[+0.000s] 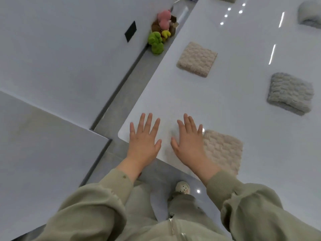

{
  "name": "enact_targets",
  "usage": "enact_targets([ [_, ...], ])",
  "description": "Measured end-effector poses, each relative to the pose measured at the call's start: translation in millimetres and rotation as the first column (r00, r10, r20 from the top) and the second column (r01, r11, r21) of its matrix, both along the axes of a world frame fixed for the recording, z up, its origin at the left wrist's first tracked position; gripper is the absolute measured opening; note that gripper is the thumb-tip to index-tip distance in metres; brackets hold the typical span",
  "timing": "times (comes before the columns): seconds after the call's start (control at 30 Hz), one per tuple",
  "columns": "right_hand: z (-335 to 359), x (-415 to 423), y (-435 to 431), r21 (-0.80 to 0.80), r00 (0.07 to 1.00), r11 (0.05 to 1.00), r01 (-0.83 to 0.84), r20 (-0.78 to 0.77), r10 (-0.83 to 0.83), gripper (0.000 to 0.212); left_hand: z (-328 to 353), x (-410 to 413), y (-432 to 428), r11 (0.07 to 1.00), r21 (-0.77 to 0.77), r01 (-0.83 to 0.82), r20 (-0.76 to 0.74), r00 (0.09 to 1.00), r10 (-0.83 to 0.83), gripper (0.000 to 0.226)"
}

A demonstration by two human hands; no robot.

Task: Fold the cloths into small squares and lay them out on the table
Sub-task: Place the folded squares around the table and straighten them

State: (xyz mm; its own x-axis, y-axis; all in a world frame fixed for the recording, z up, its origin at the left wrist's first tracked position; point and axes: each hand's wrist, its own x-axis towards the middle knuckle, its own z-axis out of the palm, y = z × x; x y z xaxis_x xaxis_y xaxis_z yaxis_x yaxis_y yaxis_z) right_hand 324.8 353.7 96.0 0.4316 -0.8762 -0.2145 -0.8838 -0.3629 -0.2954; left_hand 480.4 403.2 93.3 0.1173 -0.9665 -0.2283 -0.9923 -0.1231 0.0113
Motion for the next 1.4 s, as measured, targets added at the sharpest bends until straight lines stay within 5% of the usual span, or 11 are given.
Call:
enact_targets([
  [0.33, -3, 171, -8, -0.075, 0.997, 0.995, 0.072, 0.011, -0.072, 0.060, 2, 182, 1, 0.999, 0.004, 0.041, 0.030, 0.999, -0.041, 0.069],
  [0.63, 1, 272, -10, -0.116, 0.991, 0.985, 0.124, -0.024, -0.128, 0.061, 14, 302, -22, 0.966, 0.042, 0.256, 0.049, 0.965, -0.258, 0.071],
  [1.4, -33, 229, -194, -0.054, 0.890, 0.891, 0.451, -0.050, -0.453, 0.077, -17, 245, -264, 0.836, 0.017, 0.548, -0.016, 0.836, -0.548, 0.073],
])
